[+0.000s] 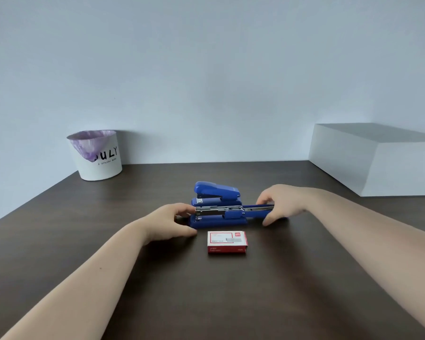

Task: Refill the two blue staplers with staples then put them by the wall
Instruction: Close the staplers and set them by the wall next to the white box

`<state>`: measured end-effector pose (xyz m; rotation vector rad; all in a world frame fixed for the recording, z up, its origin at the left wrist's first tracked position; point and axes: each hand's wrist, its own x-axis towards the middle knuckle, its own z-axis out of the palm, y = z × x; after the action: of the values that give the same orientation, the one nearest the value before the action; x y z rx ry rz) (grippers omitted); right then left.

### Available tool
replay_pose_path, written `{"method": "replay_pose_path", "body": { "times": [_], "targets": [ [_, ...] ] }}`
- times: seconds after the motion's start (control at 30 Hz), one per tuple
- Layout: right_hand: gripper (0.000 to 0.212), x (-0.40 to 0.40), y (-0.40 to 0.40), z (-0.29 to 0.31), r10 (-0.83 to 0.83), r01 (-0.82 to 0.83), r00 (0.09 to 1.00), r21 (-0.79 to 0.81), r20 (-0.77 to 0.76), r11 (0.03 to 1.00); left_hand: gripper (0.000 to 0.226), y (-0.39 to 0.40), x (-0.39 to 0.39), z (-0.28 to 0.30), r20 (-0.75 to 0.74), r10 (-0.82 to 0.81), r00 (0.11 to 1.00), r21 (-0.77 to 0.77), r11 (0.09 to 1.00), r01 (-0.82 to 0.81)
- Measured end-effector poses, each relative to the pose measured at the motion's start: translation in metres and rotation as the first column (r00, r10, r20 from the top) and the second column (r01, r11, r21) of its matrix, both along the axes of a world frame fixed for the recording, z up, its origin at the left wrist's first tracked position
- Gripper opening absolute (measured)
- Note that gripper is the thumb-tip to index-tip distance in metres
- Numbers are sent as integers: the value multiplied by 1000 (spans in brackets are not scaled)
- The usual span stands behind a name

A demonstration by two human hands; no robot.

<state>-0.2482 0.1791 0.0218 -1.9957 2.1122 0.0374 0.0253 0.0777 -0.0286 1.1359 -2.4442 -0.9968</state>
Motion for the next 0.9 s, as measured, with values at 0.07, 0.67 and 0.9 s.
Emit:
{"method": "replay_pose_path", "body": {
  "times": [0.07, 0.67, 0.9],
  "targets": [
    [35, -2, 1, -2, -14, 14, 999, -14, -32, 1000, 42, 4, -5, -4, -36, 57, 998, -92, 994, -60],
    [57, 15, -11, 16, 57, 135, 927, -474, 370, 870, 32, -2, -5, -9, -124, 156, 980, -121, 978, -171],
    [48, 53, -25, 10, 125, 128, 843, -420, 523, 899, 31, -6, -4, -9, -156, 162, 974, -64, 983, -174]
  ]
}}
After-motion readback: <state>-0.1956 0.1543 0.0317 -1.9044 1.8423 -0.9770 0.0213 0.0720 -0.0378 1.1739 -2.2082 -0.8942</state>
